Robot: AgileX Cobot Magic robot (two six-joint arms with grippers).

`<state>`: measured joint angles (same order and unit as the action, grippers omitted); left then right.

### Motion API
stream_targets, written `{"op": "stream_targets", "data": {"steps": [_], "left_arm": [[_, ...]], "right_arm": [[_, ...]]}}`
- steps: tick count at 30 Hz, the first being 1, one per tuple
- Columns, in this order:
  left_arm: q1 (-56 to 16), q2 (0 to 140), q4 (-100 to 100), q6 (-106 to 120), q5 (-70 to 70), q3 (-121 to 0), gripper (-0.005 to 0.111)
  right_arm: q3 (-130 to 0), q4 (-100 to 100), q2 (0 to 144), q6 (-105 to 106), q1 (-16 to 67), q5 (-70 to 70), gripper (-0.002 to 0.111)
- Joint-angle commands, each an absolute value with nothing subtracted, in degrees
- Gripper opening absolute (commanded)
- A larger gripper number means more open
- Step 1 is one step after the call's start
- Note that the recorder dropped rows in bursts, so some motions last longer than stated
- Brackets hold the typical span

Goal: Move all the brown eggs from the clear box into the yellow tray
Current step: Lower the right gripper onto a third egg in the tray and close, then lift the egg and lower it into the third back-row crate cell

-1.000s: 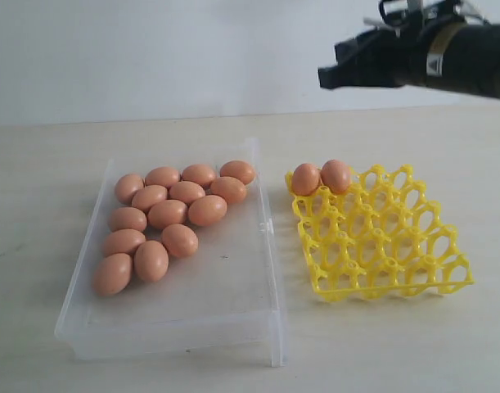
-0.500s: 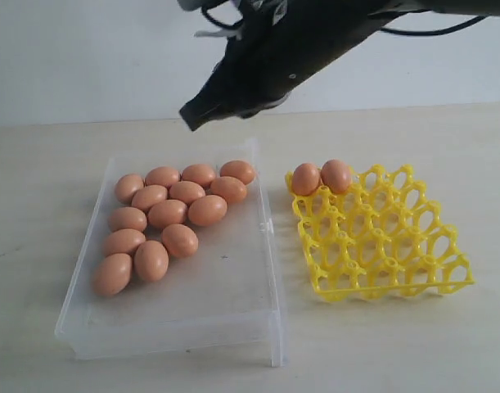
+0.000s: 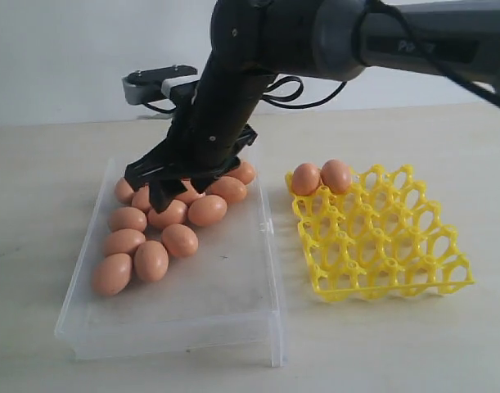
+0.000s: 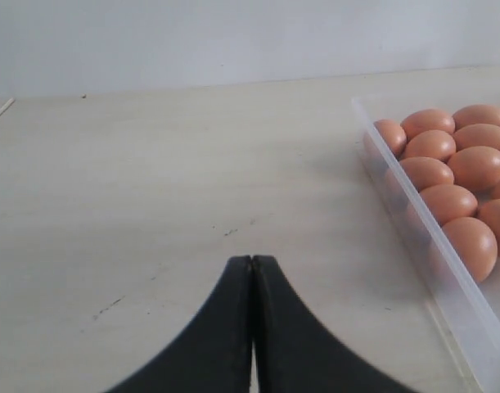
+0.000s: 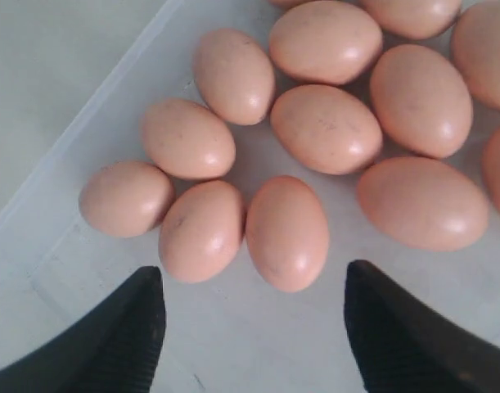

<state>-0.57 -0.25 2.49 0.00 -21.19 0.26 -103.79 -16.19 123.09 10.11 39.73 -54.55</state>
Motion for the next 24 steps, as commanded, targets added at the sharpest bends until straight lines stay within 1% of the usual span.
{"op": "stream_targets", "data": {"steps": [1, 5, 9, 24], "left_arm": [[-0.4, 0.0, 2.7, 0.0, -21.0, 0.0, 0.000], [-0.4, 0.0, 2.7, 0.0, -21.0, 0.0, 0.000], [-0.4, 0.0, 2.7, 0.0, -21.0, 0.0, 0.000], [-0.4, 0.0, 2.7, 0.0, -21.0, 0.0, 0.000]], "right_arm": [[-107.7, -16.9, 127.0, 9.9, 40.9, -57.2, 0.062], [-109.3, -16.8, 129.8, 9.9, 41.0, -57.7, 0.062], [-110.6, -14.8, 132.1, 9.9, 41.0, -57.7, 0.059], [-117.8, -9.9, 139.3, 9.3, 41.0, -60.0, 0.059]]}}
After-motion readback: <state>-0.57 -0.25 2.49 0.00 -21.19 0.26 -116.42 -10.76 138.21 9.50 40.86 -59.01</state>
